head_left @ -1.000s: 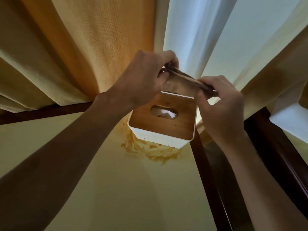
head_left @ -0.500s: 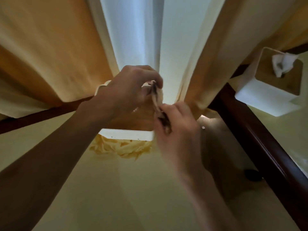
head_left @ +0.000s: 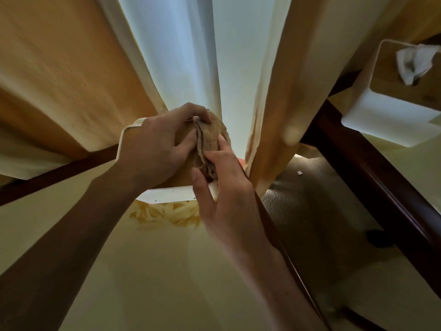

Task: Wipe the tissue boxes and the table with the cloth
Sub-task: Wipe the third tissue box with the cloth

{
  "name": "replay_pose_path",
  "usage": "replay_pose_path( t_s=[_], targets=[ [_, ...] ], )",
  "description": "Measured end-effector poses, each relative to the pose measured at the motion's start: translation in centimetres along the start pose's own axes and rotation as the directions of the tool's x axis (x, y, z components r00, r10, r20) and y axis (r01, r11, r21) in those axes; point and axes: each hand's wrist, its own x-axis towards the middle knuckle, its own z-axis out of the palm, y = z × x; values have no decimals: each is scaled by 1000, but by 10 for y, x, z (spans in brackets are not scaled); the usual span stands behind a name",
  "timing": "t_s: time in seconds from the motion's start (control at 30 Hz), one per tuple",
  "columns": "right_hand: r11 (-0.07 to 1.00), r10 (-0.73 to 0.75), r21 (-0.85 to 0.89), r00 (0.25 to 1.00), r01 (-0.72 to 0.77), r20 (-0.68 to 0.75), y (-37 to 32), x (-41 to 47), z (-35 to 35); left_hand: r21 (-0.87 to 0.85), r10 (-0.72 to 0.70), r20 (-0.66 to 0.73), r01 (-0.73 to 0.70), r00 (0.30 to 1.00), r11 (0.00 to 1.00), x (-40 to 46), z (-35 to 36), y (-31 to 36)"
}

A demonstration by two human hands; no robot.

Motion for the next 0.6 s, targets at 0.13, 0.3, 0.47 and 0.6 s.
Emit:
replay_pose_path(
  t_s=[0.13,0.3,0.47,0.6],
  targets=[
    [998,-46,46,994,42,102,0,8,10,-78,-66,-15,64,998,995,-12,-9,-17],
    [992,-91,106,978,72,187,-4,5,18,-76,-105,-46,101,993,992,-30,-17,-31],
    [946,20,321,997,-41,70,-19,16,11,-97,-99,-69,92,993,991,-34,-17,-36],
    [892,214,386,972,-236,100,-14,54,17,-70,-74,-81,69,994,995,-33,-15,-37]
  ],
)
